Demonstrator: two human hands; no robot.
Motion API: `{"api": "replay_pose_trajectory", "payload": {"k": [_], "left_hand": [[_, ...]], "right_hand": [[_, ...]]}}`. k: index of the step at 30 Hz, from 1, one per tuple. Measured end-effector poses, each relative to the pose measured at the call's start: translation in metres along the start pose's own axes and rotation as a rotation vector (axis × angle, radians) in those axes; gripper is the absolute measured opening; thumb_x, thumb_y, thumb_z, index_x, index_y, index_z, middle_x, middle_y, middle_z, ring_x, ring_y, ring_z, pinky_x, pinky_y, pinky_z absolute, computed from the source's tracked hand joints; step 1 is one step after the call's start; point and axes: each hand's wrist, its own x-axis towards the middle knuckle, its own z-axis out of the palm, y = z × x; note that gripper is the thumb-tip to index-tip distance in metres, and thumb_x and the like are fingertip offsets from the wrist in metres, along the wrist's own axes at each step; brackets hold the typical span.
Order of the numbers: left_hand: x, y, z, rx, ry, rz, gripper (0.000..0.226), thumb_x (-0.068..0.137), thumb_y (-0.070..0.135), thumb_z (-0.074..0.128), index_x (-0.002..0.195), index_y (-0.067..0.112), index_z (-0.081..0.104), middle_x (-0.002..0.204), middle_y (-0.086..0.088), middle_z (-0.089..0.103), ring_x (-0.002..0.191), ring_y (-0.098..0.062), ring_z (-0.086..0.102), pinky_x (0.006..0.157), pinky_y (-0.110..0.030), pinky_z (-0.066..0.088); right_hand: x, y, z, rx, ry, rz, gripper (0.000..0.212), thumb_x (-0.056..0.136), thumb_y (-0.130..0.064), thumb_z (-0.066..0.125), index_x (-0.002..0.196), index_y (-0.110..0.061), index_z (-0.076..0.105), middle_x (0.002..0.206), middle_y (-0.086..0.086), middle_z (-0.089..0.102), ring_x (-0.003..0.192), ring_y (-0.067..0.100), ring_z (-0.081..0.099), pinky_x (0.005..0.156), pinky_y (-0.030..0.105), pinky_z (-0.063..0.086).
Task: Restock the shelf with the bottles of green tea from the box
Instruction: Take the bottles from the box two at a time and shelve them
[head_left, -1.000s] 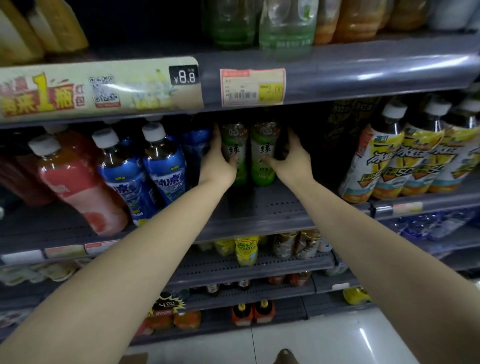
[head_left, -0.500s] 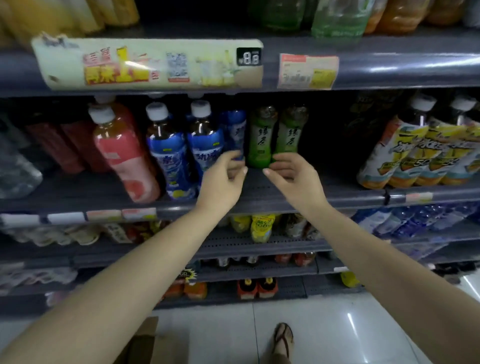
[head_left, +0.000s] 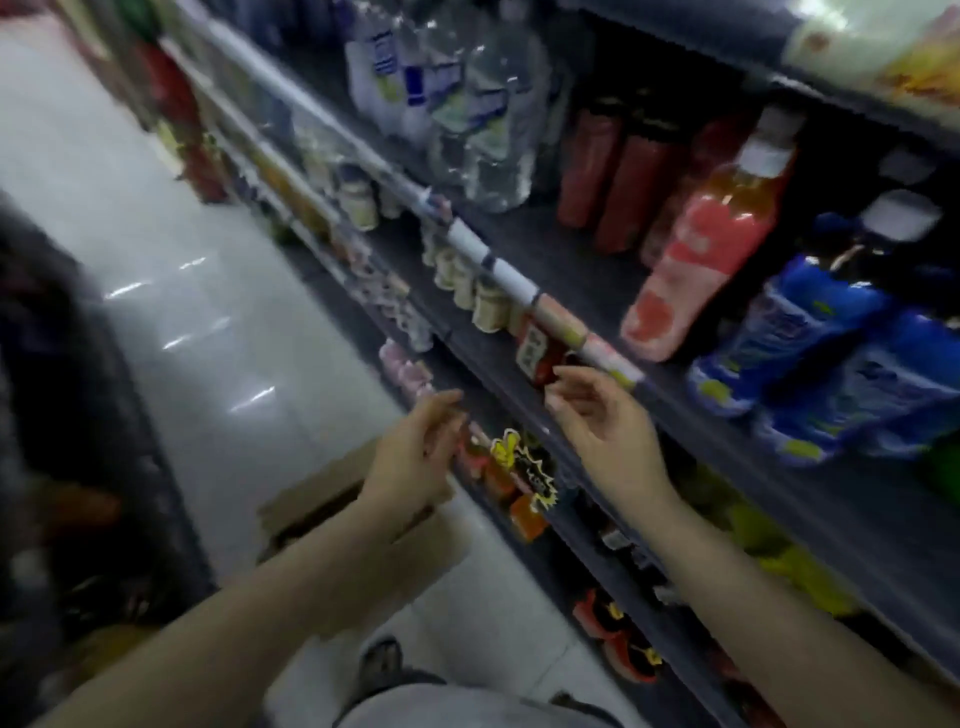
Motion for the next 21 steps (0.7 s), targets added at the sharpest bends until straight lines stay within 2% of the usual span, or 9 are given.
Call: {"api": "replay_pose_trajectory", "payload": {"k": [2, 5, 7, 11, 15, 18, 21], "left_hand": [[-0.014, -0.029, -0.020, 0.034, 0.108, -0.083, 0.026, 0.095, 0.022, 0.051, 0.121, 0.026, 0.055, 0.109, 0.001, 0.069, 0.101, -0.016, 0.066, 0.091, -0.034, 0.051], [-0.032, -0.065, -0.044, 0.102, 0.249, -0.209, 0.031, 0.096, 0.020, 0.052, 0.127, 0.019, 0.054, 0.109, -0.002, 0.070, 0.100, -0.014, 0.064, 0.082, -0.022, 0.047], [-0.040, -0.092, -0.059, 0.098, 0.321, -0.306, 0.033, 0.095, 0.023, 0.052, 0.129, 0.023, 0.053, 0.110, 0.000, 0.069, 0.100, -0.011, 0.061, 0.078, -0.015, 0.043], [-0.039, -0.149, -0.092, 0.048, 0.429, -0.456, 0.034, 0.096, 0.027, 0.051, 0.129, 0.026, 0.052, 0.113, 0.001, 0.067, 0.104, -0.015, 0.061, 0.084, -0.027, 0.048], [-0.028, -0.199, -0.117, 0.068, 0.436, -0.514, 0.035, 0.096, 0.025, 0.051, 0.131, 0.022, 0.052, 0.114, 0.005, 0.064, 0.100, -0.006, 0.057, 0.080, -0.021, 0.044], [-0.020, -0.244, -0.123, 0.082, 0.401, -0.551, 0.035, 0.097, 0.024, 0.050, 0.131, 0.023, 0.052, 0.116, 0.003, 0.066, 0.103, -0.010, 0.061, 0.081, -0.020, 0.045], [-0.013, -0.290, -0.116, 0.063, 0.382, -0.627, 0.036, 0.097, 0.024, 0.049, 0.133, 0.024, 0.050, 0.116, 0.003, 0.066, 0.104, -0.010, 0.060, 0.080, -0.019, 0.043]], "right_hand": [[0.014, -0.002, 0.031, 0.024, -0.097, -0.019, 0.021, 0.089, -0.018, 0.064, 0.108, -0.025, 0.061, 0.098, -0.005, 0.068, 0.090, 0.000, 0.064, 0.076, 0.014, 0.049], [0.028, -0.008, 0.081, 0.076, -0.206, -0.054, 0.023, 0.090, -0.014, 0.062, 0.112, -0.017, 0.061, 0.095, -0.008, 0.066, 0.087, -0.004, 0.063, 0.075, 0.013, 0.049], [0.035, -0.009, 0.123, 0.101, -0.284, -0.056, 0.026, 0.089, -0.014, 0.063, 0.116, -0.013, 0.061, 0.097, -0.003, 0.067, 0.089, 0.002, 0.064, 0.078, 0.016, 0.051], [0.046, 0.000, 0.210, 0.141, -0.412, -0.003, 0.030, 0.089, -0.013, 0.062, 0.117, -0.021, 0.057, 0.105, 0.001, 0.066, 0.095, 0.003, 0.064, 0.082, 0.016, 0.049], [0.063, 0.029, 0.276, 0.127, -0.449, 0.083, 0.030, 0.090, -0.015, 0.061, 0.119, -0.022, 0.057, 0.108, -0.005, 0.065, 0.097, -0.001, 0.063, 0.084, 0.014, 0.048], [0.075, 0.060, 0.318, 0.103, -0.418, 0.131, 0.028, 0.089, -0.013, 0.061, 0.112, -0.030, 0.057, 0.102, -0.011, 0.065, 0.094, -0.004, 0.064, 0.082, 0.013, 0.048], [0.086, 0.100, 0.350, 0.076, -0.414, 0.178, 0.029, 0.090, -0.012, 0.060, 0.117, -0.021, 0.058, 0.104, -0.010, 0.065, 0.093, -0.006, 0.063, 0.080, 0.010, 0.047]]}}
